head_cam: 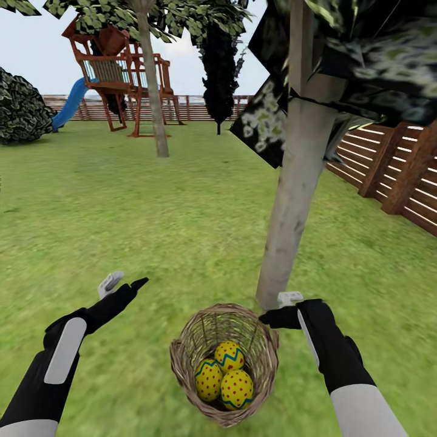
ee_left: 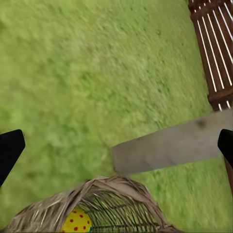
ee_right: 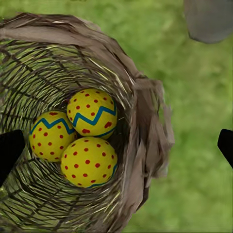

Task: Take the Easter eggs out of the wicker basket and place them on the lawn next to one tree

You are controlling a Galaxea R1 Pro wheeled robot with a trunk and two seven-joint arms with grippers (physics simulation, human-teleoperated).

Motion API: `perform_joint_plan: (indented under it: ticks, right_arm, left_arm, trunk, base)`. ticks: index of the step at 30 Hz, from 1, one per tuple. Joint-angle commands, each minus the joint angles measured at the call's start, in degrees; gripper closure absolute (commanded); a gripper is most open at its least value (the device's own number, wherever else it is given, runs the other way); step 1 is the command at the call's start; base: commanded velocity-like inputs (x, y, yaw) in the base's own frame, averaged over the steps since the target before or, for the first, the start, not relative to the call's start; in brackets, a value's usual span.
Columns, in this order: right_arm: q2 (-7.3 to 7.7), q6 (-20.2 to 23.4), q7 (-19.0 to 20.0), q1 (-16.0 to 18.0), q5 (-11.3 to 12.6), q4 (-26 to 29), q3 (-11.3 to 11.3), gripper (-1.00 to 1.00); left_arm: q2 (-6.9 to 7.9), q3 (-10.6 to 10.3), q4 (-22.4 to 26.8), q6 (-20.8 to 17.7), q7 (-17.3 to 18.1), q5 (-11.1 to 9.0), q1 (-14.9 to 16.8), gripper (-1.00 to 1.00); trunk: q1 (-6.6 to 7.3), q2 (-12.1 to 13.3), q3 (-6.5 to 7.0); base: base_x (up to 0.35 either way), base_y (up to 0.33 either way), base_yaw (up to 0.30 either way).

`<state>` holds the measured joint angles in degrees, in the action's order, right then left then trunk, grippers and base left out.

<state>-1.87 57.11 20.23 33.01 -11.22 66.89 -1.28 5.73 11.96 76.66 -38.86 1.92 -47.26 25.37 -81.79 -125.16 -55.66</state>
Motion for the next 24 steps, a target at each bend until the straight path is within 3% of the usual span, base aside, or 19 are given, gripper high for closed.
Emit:
perform_joint_plan:
  ticks: [1,9,18,24]
  right_arm:
    - [-0.06,0.2,0.5,0.0,-0.6,0.1,-0.1,-1.0]
    - [-1.01,0.3,0.5,0.0,-0.5,-0.1,-0.1,-1.0]
    - [-1.66,-1.3,0.0,0.0,-1.0,-6.4,0.0,-1.0]
    - [-3.88,-8.6,-7.5,0.1,-0.7,-12.9,0.6,-1.0]
  left_arm:
    - [-0.01,0.1,0.0,-0.1,0.2,0.0,0.0,-1.0]
    - [-0.02,-0.1,0.0,0.1,0.2,0.0,0.0,-1.0]
    - [-0.02,-0.2,0.0,0.3,0.3,0.2,0.0,-1.0]
    - [0.03,-0.2,0.0,0.2,0.3,-0.1,0.0,-1.0]
  trunk:
    - [0.01,0.0,-0.05]
    - [0.01,0.0,0.3]
    - [0.01,0.0,0.65]
    - [0.01,0.0,0.66]
  base:
    - [0.0,0.298,0.0]
    - [0.0,0.283,-0.133]
    - [0.0,0.025,-0.126]
    - [0.0,0.0,-0.004]
